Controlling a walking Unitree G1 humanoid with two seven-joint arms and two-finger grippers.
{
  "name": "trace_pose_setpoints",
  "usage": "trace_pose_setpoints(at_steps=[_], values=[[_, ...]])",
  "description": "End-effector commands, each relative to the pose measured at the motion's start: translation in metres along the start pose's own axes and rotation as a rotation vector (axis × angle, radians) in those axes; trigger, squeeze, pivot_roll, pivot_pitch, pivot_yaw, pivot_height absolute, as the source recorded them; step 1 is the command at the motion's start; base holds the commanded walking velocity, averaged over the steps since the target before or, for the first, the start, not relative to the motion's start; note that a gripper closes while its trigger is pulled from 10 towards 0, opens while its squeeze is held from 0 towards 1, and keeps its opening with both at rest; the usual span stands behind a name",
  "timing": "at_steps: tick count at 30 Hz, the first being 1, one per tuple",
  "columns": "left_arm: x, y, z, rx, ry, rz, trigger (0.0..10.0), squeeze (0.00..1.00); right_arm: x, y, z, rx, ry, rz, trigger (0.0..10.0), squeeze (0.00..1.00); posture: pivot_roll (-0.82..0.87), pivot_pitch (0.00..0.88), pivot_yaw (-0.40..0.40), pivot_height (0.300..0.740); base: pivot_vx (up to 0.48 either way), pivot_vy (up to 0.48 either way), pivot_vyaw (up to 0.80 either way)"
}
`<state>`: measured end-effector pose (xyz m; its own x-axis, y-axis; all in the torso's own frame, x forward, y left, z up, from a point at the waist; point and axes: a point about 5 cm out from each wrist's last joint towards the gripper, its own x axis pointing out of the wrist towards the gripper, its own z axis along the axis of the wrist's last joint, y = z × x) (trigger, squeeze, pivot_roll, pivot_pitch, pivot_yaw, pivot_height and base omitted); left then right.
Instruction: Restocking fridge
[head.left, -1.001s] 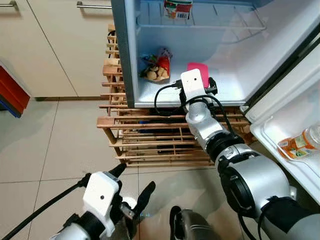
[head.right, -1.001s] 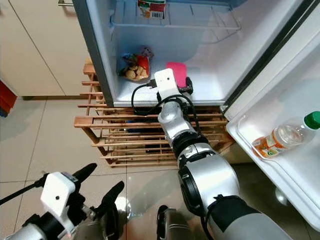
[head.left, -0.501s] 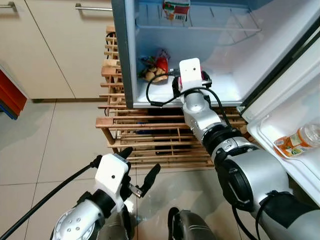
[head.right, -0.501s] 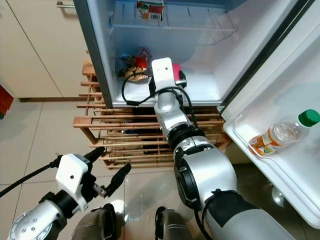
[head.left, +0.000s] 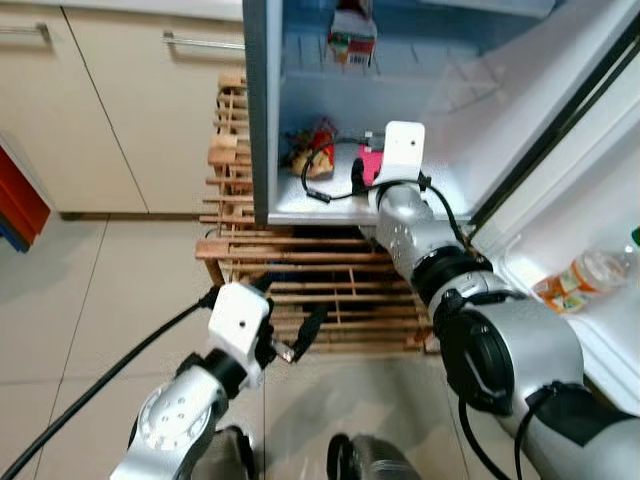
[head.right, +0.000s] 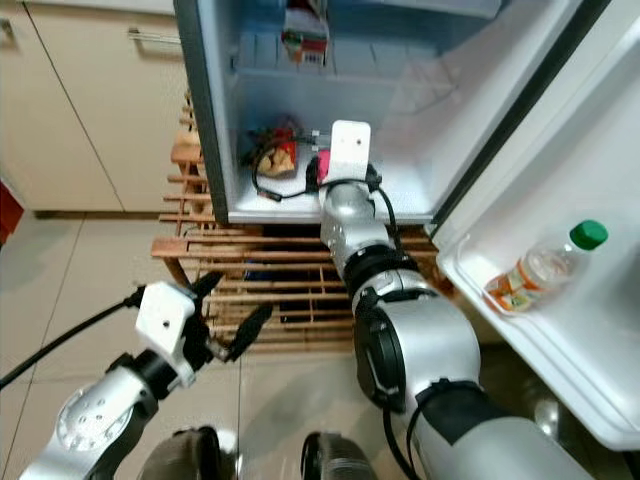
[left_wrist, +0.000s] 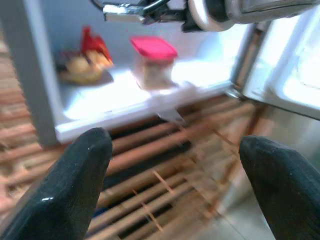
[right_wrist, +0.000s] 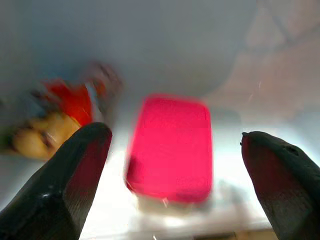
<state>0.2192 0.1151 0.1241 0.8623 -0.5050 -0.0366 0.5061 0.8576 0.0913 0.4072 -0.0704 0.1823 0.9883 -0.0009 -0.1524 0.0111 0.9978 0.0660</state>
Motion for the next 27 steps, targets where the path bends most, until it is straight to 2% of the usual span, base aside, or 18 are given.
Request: trace_pose_setpoints(at_steps=[1, 3, 4, 5, 6, 7, 11, 12, 14, 16, 17, 20, 24, 27], values=[[0.005, 0.008, -0.001, 0.033, -0.008, 0.085, 10.0, 0.0, -0.001, -0.001, 0.018, -0.073, -0.16, 0.021, 10.0, 0.0, 0.05, 0.004, -0.128, 0.74, 0.0, 0.0, 0.0], [0.007, 0.021, 0.002, -0.037, -0.034, 0.232, 10.0, 0.0, -0.011, 0.005, 0.027, -0.213, -0.352, 0.074, 10.0, 0.0, 0.04, 0.0, -0.123, 0.74, 0.0, 0.0, 0.0], [0.006, 0.026, 0.003, -0.083, -0.047, 0.304, 10.0, 0.0, -0.019, 0.007, 0.025, -0.249, -0.429, 0.118, 10.0, 0.0, 0.03, 0.0, -0.12, 0.74, 0.0, 0.0, 0.0], [0.002, 0.03, 0.004, -0.148, -0.058, 0.392, 10.0, 0.0, -0.037, -0.002, 0.01, -0.262, -0.484, 0.173, 10.0, 0.0, 0.02, 0.0, -0.115, 0.74, 0.0, 0.0, 0.0], [0.002, 0.03, 0.004, -0.148, -0.058, 0.392, 10.0, 0.0, -0.037, -0.002, 0.01, -0.262, -0.484, 0.173, 10.0, 0.0, 0.02, 0.0, -0.115, 0.74, 0.0, 0.0, 0.0], [0.001, 0.028, 0.003, -0.144, -0.053, 0.395, 10.0, 0.0, -0.05, -0.018, -0.008, -0.242, -0.457, 0.165, 10.0, 0.0, 0.01, 0.0, -0.112, 0.74, 0.0, 0.0, 0.0], [0.002, 0.028, -0.001, -0.108, -0.038, 0.358, 10.0, 0.0, -0.065, -0.049, -0.037, -0.22, -0.374, 0.092, 10.0, 0.0, -0.02, 0.0, -0.093, 0.74, 0.0, 0.0, 0.0], [0.002, 0.028, -0.001, -0.108, -0.038, 0.358, 10.0, 0.0, -0.065, -0.049, -0.037, -0.22, -0.374, 0.092, 10.0, 0.0, -0.02, 0.0, -0.093, 0.74, 0.0, 0.0, 0.0], [0.004, 0.032, -0.008, -0.102, -0.019, 0.344, 10.0, 0.0, -0.072, -0.069, -0.052, -0.225, -0.333, 0.035, 10.0, 0.0, -0.03, 0.0, -0.085, 0.74, 0.0, 0.0, 0.0], [0.007, 0.034, -0.013, -0.098, 0.005, 0.317, 10.0, 0.0, -0.078, -0.085, -0.057, -0.257, -0.323, -0.011, 10.0, 0.0, -0.04, 0.0, -0.073, 0.74, 0.0, 0.0, 0.0], [0.008, 0.033, -0.016, -0.09, 0.016, 0.304, 10.0, 0.0, -0.084, -0.098, -0.058, -0.267, -0.32, -0.045, 10.0, 0.0, -0.05, 0.0, -0.07, 0.74, 0.0, 0.0, 0.0], [0.008, 0.033, -0.017, -0.066, 0.018, 0.29, 10.0, 0.0, -0.092, -0.108, -0.061, -0.263, -0.3, -0.053, 10.0, 0.0, -0.05, 0.0, -0.068, 0.74, 0.0, 0.0, 0.0], [0.007, 0.036, -0.013, -0.044, 0.007, 0.309, 10.0, 0.0, -0.109, -0.117, -0.077, -0.223, -0.235, -0.02, 10.0, 0.0, -0.05, 0.0, -0.069, 0.74, 0.0, 0.0, 0.0], [0.01, 0.045, 0.002, -0.044, -0.084, 0.364, 10.0, 0.0, -0.118, -0.116, -0.099, -0.19, -0.158, 0.046, 10.0, 0.0, -0.06, 0.0, -0.059, 0.74, 0.0, 0.0, 0.0]])
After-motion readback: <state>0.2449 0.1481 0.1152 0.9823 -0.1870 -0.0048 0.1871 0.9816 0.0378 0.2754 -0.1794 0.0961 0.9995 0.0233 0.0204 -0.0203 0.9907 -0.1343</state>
